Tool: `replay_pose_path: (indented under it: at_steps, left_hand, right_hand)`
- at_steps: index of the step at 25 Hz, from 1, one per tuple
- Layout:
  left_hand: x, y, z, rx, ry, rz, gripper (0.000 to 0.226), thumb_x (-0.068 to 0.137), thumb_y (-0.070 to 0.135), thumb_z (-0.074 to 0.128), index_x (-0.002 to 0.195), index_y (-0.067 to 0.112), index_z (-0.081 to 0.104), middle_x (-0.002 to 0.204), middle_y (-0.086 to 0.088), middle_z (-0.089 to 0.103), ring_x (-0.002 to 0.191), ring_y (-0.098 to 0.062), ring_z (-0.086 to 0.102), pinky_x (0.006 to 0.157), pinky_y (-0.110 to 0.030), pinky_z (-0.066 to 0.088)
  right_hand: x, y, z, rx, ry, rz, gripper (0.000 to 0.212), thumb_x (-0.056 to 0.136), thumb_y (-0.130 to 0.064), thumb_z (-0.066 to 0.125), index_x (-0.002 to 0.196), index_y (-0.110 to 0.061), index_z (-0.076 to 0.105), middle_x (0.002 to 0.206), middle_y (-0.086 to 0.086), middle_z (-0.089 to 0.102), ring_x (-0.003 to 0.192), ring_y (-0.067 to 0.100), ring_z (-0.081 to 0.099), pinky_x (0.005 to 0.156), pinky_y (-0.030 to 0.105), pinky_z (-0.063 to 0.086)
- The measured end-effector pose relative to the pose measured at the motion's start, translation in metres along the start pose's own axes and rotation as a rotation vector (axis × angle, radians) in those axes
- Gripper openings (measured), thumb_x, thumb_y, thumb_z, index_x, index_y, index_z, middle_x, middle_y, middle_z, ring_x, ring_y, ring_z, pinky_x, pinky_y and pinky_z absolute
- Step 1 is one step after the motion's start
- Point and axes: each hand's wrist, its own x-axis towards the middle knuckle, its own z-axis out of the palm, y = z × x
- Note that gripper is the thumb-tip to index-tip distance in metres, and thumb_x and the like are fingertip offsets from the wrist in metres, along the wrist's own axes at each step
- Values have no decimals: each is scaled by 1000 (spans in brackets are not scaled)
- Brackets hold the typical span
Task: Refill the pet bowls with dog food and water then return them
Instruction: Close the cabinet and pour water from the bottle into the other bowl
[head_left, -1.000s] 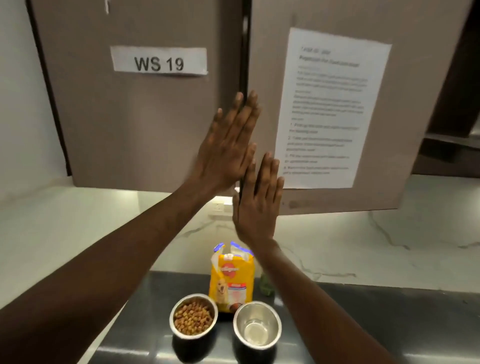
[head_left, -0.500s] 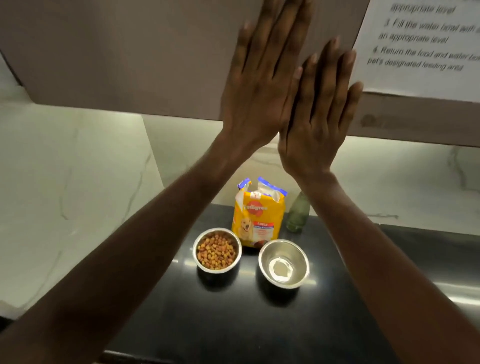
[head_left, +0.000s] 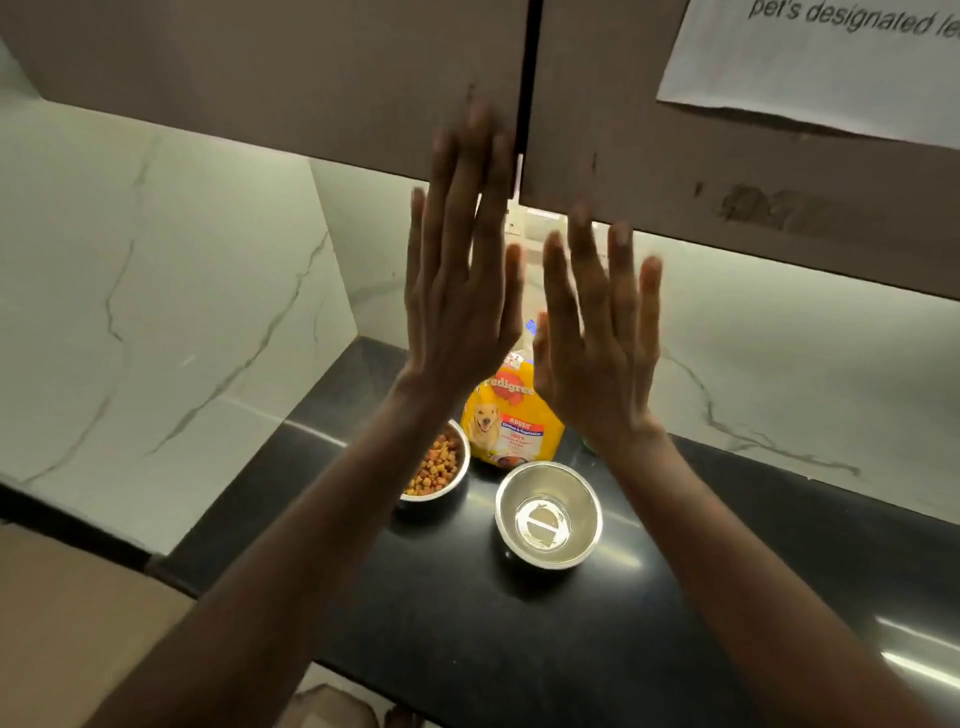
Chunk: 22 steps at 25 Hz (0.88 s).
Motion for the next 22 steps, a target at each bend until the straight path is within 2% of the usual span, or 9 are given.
replay_pose_path:
  at_steps: [2, 5, 8, 10, 12, 15, 18, 20, 22]
  left_hand:
    - [-59, -2, -1, -15, -87, -122, 66, 108, 14, 48, 168, 7, 23, 180, -11, 18, 168, -30, 16, 135, -50, 18]
    - [-167, 6, -5, -38, -294, -422, 60, 105, 10, 56, 163, 6, 40, 170, -10, 41, 158, -27, 40, 129, -43, 35]
    - [-261, 19, -11, -93, -542, -1106, 39, 102, 11, 64, 141, 9, 63, 141, -9, 69, 125, -24, 67, 112, -48, 54]
    - [-302, 27, -12, -142, -648, -1611, 39, 103, 21, 67, 140, 9, 65, 133, -10, 73, 112, -23, 72, 106, -43, 59]
    - [-329, 33, -9, -252, -708, -1886, 41, 105, 29, 67, 138, 6, 68, 124, -9, 75, 104, -21, 73, 96, -38, 61]
    - [-344, 44, 2, -398, -717, -1998, 38, 106, 30, 66, 137, 9, 69, 126, -7, 77, 109, -19, 75, 91, -30, 61]
    - [-344, 52, 13, -464, -566, -2053, 30, 105, 23, 69, 131, 8, 71, 114, -7, 80, 101, -15, 77, 81, -24, 62]
    - [-344, 54, 19, -434, -493, -2037, 27, 102, 18, 73, 126, 8, 74, 105, -4, 81, 92, -10, 77, 76, -22, 63]
    - [-346, 56, 23, -385, -454, -2026, 27, 99, 13, 77, 125, 9, 75, 107, -4, 81, 96, -11, 78, 74, -20, 63]
  right_hand:
    - [-45, 8, 4, 190, -111, -10, 90, 97, -6, 61, 174, -16, 15, 184, 6, 2, 170, 30, 5, 135, 56, 11]
    - [-117, 28, 16, 336, -275, 162, 78, 93, -13, 65, 167, -14, 38, 178, 14, 28, 166, 37, 26, 133, 55, 25]
    - [-176, 49, 36, 369, -447, 722, 69, 92, -13, 72, 157, -7, 50, 166, 22, 43, 154, 41, 41, 126, 54, 36]
    - [-195, 66, 54, 343, -602, 1138, 73, 96, -20, 76, 161, -6, 44, 168, 23, 36, 156, 42, 36, 126, 57, 35]
    - [-199, 88, 74, 345, -760, 1345, 88, 97, -32, 80, 166, -5, 32, 173, 21, 27, 159, 42, 30, 130, 55, 30]
    - [-195, 114, 106, 453, -860, 1365, 100, 89, -42, 88, 164, -4, 34, 169, 18, 40, 157, 38, 39, 129, 47, 32]
    - [-192, 120, 120, 499, -892, 1281, 77, 85, -42, 92, 143, -6, 56, 144, 18, 66, 136, 38, 59, 115, 45, 46]
    - [-193, 118, 121, 521, -916, 1129, 64, 88, -34, 90, 137, -6, 61, 138, 20, 69, 131, 41, 61, 112, 48, 47]
    - [-195, 117, 117, 555, -929, 989, 59, 88, -26, 90, 135, -3, 63, 133, 22, 71, 126, 40, 64, 107, 46, 49]
